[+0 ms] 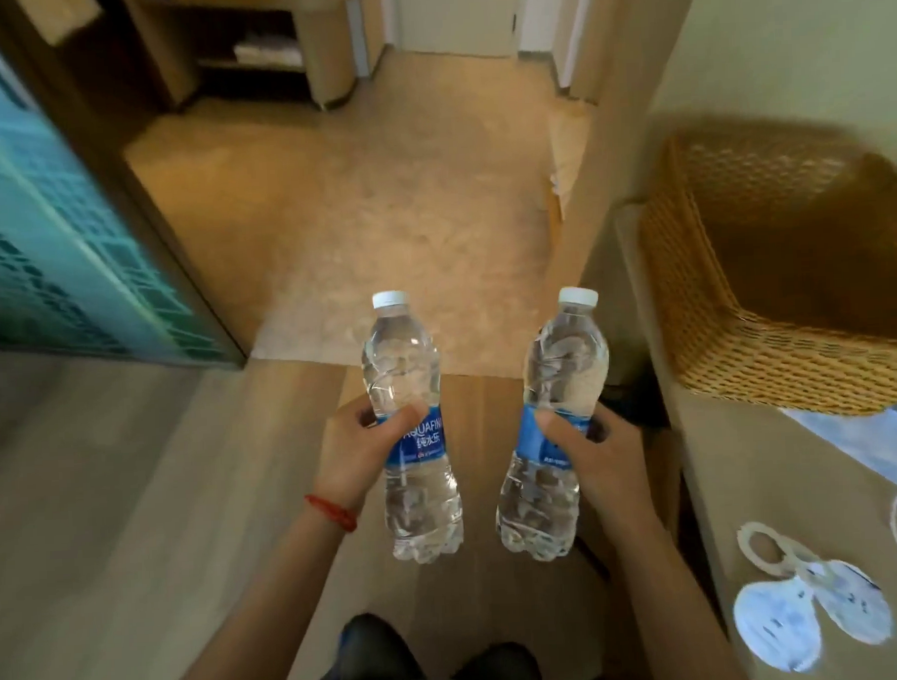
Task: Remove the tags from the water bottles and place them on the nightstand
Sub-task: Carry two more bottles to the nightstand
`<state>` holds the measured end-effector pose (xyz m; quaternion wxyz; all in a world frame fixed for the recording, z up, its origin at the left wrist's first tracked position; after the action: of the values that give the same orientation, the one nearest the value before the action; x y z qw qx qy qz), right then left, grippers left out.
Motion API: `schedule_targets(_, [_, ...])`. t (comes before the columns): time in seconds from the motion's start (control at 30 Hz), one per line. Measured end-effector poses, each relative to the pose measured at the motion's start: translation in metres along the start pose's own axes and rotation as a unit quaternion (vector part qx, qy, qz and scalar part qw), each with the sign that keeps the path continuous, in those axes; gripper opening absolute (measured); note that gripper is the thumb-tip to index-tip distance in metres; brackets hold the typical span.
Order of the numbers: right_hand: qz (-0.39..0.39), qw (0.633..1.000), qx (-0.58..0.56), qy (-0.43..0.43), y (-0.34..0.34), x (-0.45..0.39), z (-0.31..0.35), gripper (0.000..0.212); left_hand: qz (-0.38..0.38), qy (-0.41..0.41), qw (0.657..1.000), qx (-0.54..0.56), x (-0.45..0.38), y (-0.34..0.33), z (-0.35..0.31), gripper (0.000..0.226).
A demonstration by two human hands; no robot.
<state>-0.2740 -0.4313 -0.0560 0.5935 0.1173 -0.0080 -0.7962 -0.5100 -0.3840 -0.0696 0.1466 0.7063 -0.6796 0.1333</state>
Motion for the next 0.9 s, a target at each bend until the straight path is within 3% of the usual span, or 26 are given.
schedule_targets(0.23, [0.119, 0.993, -0.019, 0.012, -0.142, -0.011, 0.020, 0.015, -0.126, 0.008, 0.991, 0.035, -0.004, 0.135, 0.007, 0.009])
schedule_targets(0.33, [0.162, 0.986, -0.016, 0.028, -0.202, -0.010, 0.027, 0.017, -0.163, 0.018, 0.985, 0.057, -0.001, 0.189, 0.011, 0.028])
schedule_targets(0.53, [0.250, 0.967, -0.052, 0.022, -0.310, 0.002, 0.043, 0.011, -0.253, 0.033, 0.962, 0.094, 0.024, 0.289, 0.024, 0.034])
schedule_targets(0.67, [0.323, 0.943, -0.082, 0.020, -0.373, 0.016, 0.057, 0.003, -0.316, 0.036, 0.940, 0.124, 0.050, 0.340, 0.038, 0.030])
schedule_targets(0.83, [0.433, 0.895, -0.097, 0.039, -0.439, 0.038, 0.072, 0.005, -0.406, 0.039, 0.897, 0.170, 0.089, 0.377, 0.058, 0.045])
schedule_targets(0.9, [0.474, 0.873, -0.106, 0.050, -0.460, 0.050, 0.076, 0.011, -0.435, 0.051, 0.879, 0.189, 0.104, 0.386, 0.067, 0.034])
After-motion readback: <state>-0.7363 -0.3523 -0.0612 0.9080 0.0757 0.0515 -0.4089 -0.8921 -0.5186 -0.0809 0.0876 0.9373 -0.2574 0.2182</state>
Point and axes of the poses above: each hand's wrist, its own x-axis away from the middle knuckle, its own y-axis out of the back of the hand, z = x × y, the point moved 6 cm from there along -x, towards the middle knuckle, and after that the axes turned 14 degrees about y, right-handed, at the moved point
